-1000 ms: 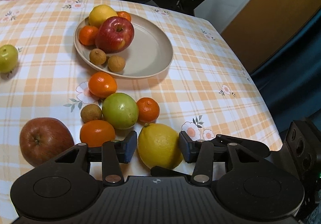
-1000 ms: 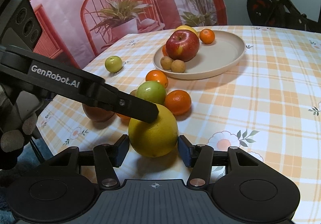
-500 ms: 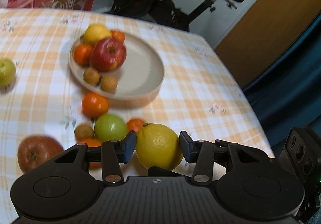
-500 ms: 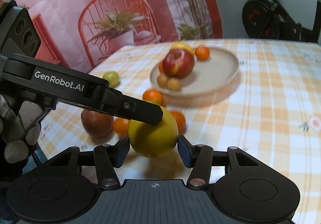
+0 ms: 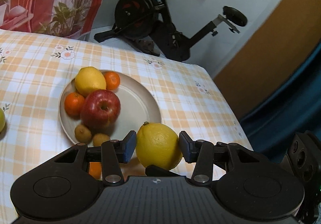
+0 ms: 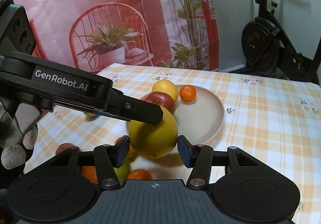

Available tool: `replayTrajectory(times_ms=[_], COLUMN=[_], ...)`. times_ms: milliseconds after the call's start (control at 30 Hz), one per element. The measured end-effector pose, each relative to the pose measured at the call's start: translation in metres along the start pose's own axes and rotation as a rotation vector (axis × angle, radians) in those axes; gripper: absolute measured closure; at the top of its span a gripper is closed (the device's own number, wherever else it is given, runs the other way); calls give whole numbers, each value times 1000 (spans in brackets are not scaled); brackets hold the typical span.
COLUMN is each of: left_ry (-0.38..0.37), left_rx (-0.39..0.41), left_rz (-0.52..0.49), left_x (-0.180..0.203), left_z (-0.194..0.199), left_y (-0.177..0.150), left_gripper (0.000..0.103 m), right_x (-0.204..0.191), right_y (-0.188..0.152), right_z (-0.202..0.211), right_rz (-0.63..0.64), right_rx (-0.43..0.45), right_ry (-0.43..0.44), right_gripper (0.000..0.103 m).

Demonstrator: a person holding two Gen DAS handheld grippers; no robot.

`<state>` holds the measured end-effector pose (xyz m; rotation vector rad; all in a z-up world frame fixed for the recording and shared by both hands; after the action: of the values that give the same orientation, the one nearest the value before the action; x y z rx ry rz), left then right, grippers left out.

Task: Organize fruits
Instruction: 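Carry the grapefruit onto the plate and open the right gripper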

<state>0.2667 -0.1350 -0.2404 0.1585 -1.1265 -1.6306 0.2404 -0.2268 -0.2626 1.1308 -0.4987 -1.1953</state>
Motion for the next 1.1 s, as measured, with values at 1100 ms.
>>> replayTrajectory(times_ms=[1100], left_ry=[99], left_rx=[-74], left_rz=[29], left_x=[-46], left_z=[-20], left_y=[4], left_gripper=[56], right_x=[6], right_y=[-19], right_z=[-61], right_rz=[13], right_rx=[-115], right_ry=[17], right_gripper=[55])
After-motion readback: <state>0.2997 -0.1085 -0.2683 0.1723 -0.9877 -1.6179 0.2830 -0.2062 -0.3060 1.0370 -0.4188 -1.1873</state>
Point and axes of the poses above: each gripper's, at about its wrist camera, not at the fingertips, and z roughly against the way its jaws point, x to its right, y to its top, the point moved 10 cm from there along -z, roughly the way its jaws point, and after that the axes turned 11 degrees about x, right-handed, at the moved point
